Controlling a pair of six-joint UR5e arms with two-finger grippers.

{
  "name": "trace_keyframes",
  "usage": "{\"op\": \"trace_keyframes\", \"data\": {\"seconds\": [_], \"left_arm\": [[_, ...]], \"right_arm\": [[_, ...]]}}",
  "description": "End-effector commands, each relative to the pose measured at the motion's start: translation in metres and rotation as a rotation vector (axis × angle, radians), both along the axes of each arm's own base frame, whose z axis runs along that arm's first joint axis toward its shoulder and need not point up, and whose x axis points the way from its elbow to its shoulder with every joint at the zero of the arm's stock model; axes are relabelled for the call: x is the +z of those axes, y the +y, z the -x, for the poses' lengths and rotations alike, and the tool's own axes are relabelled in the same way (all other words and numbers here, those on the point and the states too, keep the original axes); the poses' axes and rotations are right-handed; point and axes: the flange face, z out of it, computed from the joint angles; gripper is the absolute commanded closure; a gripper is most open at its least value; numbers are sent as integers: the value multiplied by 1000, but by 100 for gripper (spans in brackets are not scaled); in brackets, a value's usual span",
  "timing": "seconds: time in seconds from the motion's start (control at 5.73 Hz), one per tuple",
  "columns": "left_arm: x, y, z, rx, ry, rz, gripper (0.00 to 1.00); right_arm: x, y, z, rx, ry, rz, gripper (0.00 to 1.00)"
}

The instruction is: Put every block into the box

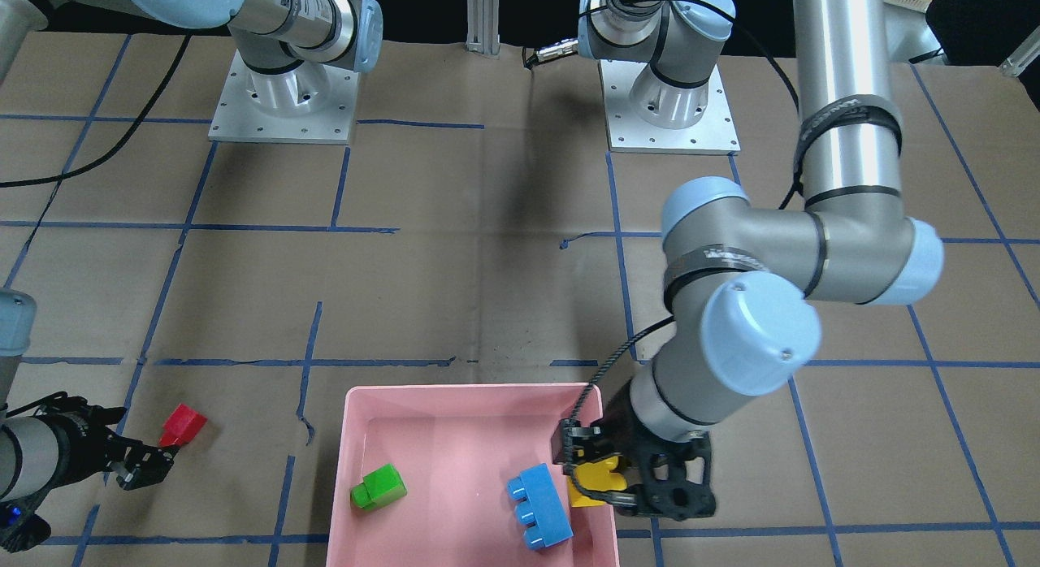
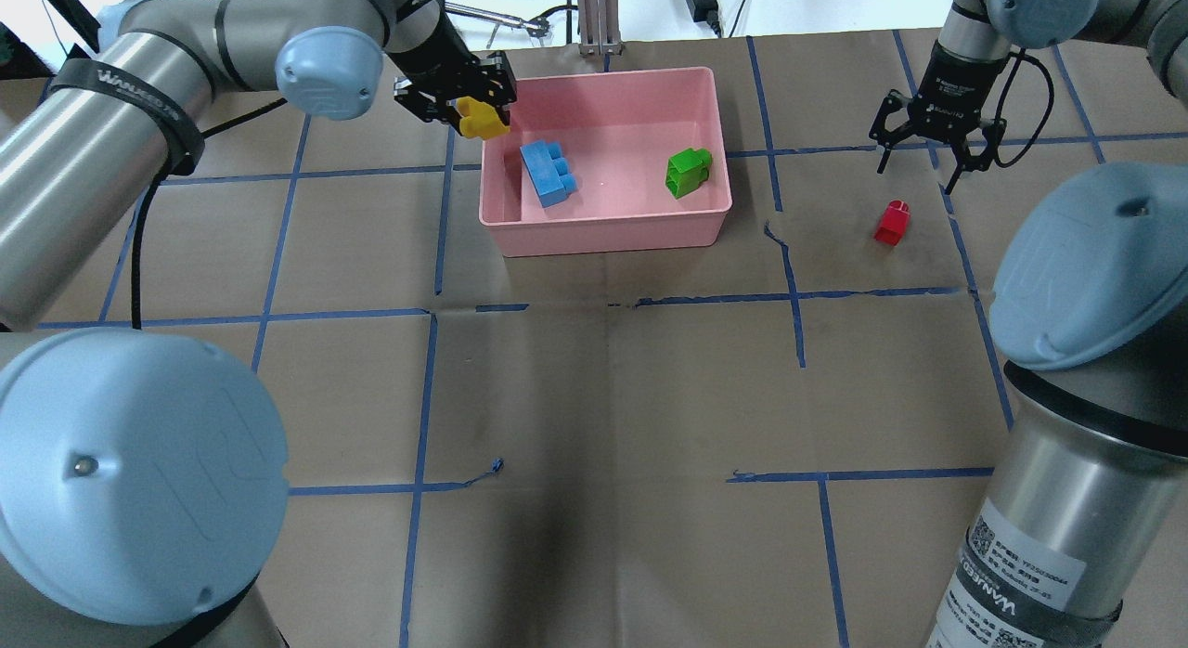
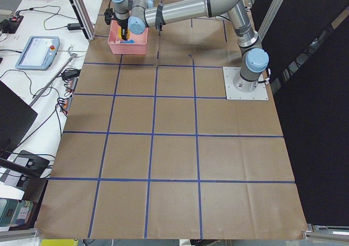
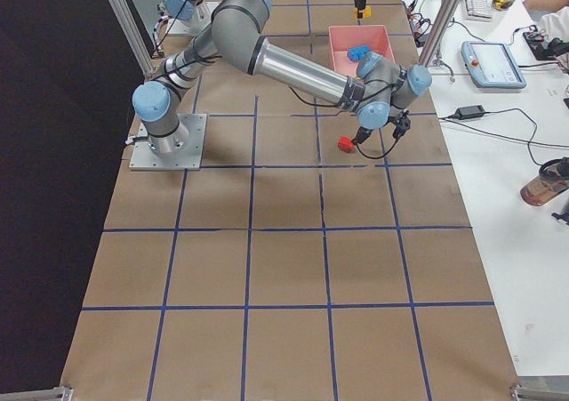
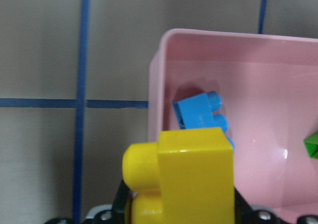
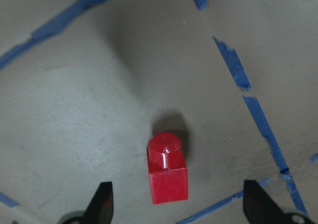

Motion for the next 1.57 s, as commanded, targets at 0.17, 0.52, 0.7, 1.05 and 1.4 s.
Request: {"op": "trace_keyframes", "data": {"seconds": [0.17, 0.52, 0.7, 1.05, 1.4], "left_arm": [[-6, 23, 54, 146, -137, 6, 0], [69, 64, 20, 39, -181, -94, 0], [111, 91, 7, -35, -188, -94, 0], [194, 155, -13, -161, -222, -93, 0], [234, 207, -69, -113, -309, -222, 0]], "right_arm": [[-49, 23, 0, -35, -3, 36, 42], [-20, 22, -8, -118, -22, 84, 79], [-14, 20, -9, -123, -33, 97, 85], [49, 7, -14, -143, -36, 206, 86], [136, -13, -80, -81, -53, 328, 85]]}}
